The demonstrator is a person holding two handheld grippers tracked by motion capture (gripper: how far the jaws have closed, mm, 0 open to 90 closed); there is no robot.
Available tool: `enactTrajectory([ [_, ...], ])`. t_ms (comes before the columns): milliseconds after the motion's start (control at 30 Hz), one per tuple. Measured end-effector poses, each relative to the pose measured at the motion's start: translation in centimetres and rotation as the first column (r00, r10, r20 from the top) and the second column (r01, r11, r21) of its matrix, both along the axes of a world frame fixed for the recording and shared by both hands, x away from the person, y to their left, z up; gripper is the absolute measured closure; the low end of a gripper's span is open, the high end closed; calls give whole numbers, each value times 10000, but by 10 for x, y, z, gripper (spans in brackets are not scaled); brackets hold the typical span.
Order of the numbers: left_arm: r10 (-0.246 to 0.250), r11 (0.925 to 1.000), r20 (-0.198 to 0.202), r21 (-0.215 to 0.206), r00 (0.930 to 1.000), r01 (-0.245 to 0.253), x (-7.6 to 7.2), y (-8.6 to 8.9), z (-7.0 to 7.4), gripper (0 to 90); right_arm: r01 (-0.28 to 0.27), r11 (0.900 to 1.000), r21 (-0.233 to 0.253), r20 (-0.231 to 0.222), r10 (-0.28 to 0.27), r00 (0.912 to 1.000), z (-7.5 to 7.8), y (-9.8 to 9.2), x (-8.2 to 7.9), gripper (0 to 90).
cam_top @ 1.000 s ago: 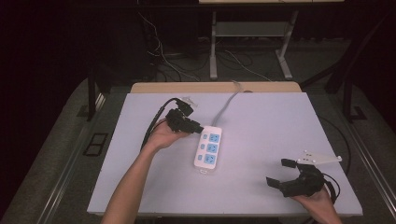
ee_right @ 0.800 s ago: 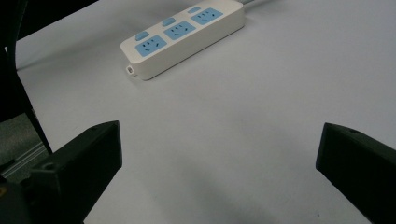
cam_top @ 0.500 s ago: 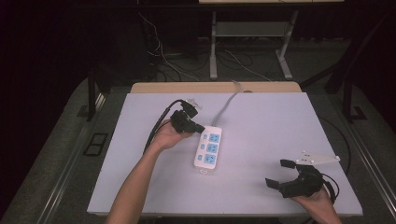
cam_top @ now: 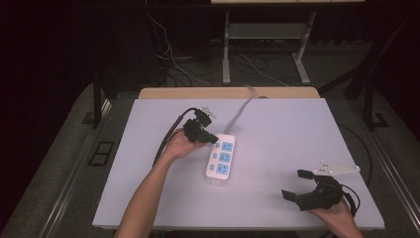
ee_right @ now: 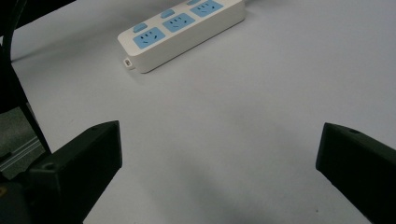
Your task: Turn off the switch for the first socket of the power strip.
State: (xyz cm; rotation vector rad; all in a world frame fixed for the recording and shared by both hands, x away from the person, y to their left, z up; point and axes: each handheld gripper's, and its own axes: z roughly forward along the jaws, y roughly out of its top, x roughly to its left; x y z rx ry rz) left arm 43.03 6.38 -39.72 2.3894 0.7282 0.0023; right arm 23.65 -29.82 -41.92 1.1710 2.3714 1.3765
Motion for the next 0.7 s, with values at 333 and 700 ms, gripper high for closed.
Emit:
enactTrajectory([
  [333,-100,9999,-152,40,9998,101,3,-6,-10,893,-18,10000,-90,11,18,10000,0,0,0,2],
  [700,-64,9999,-182,-91,9998,62,4,-7,-12,895,-10,9999,-133,45,10,10000,0,-1,-1,2],
])
